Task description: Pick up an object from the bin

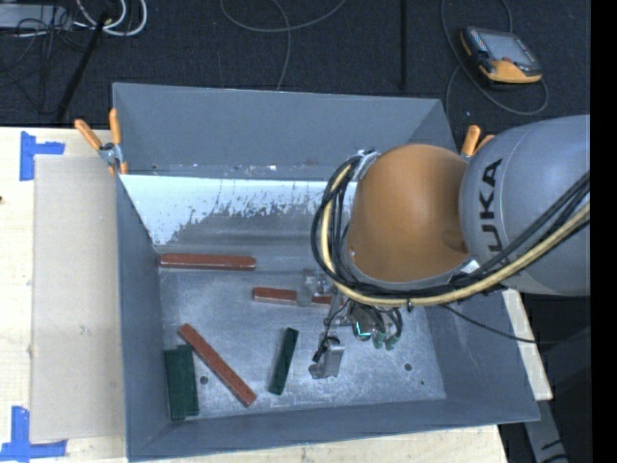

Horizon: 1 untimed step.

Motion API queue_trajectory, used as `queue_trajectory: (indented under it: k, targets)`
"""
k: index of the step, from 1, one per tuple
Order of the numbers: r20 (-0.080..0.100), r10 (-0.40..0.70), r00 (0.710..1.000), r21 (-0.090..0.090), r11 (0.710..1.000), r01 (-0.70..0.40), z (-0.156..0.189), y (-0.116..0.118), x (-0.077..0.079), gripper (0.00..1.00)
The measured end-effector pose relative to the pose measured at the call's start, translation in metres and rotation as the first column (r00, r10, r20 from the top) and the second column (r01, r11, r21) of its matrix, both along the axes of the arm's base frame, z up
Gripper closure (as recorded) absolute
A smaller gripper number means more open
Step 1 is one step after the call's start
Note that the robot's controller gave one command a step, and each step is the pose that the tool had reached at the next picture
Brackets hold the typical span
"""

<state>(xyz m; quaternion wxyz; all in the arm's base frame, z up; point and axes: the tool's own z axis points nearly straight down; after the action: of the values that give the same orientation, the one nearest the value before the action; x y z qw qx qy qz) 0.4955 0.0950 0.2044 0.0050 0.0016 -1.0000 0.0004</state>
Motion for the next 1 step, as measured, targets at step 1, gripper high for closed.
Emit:
queue_trajectory:
  k: [1]
  targets:
    - [0.012,0.491,0.871,0.001,0.871,-0.491,-0.1357,0.0253,-0.0058,0.0]
